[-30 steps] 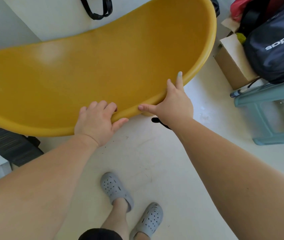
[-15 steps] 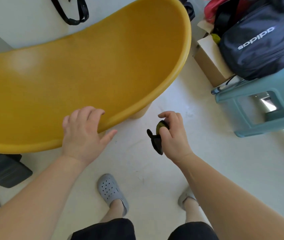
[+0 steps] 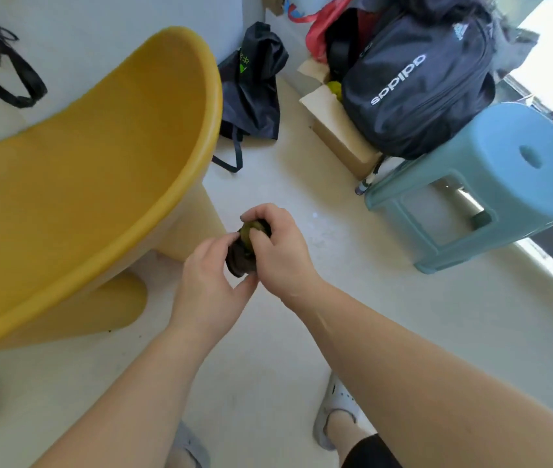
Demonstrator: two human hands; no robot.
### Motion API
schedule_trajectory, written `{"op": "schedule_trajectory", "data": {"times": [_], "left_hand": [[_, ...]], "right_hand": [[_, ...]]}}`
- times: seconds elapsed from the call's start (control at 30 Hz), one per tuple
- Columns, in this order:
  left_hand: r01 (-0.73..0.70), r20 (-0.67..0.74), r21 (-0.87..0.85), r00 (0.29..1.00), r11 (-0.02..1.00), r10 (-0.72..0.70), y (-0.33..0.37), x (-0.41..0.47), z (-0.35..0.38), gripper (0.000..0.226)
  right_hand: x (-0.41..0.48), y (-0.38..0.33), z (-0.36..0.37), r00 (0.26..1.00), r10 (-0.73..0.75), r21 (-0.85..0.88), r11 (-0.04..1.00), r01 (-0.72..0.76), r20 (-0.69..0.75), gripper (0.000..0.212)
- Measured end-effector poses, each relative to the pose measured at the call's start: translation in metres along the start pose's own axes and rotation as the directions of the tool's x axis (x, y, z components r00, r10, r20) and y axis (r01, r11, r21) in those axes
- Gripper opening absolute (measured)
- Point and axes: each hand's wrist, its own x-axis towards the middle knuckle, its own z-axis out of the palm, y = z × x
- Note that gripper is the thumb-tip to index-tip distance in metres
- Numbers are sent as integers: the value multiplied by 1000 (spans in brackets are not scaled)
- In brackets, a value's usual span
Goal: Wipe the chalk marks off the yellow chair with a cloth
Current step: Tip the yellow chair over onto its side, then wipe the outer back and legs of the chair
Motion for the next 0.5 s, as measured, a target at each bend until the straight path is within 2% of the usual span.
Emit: {"op": "schedule_trajectory", "data": {"times": [0.17, 0.23, 0.3, 0.4, 0.5], "left_hand": [[-92, -13, 87, 996, 992, 94, -14, 50, 46, 14], [-110, -23, 103, 993, 989, 113, -34, 69, 66, 17], [-136, -65, 115, 987, 984, 144, -61, 83, 84, 21], [-163, -123, 138, 976, 977, 180, -91, 98, 113, 21], [-166, -117, 194, 975, 967, 191, -124, 119, 149, 22]], "right_hand": [[29, 28, -39, 994, -105, -37, 994, 106, 34, 23], [48, 53, -42, 987, -158, -159, 975, 158, 14, 16], [72, 88, -38, 982, -189, -178, 966, 186, 0, 14], [103, 152, -39, 981, -137, -181, 970, 161, 139, 27], [142, 222, -24, 972, -135, -351, 915, 197, 193, 26]]}}
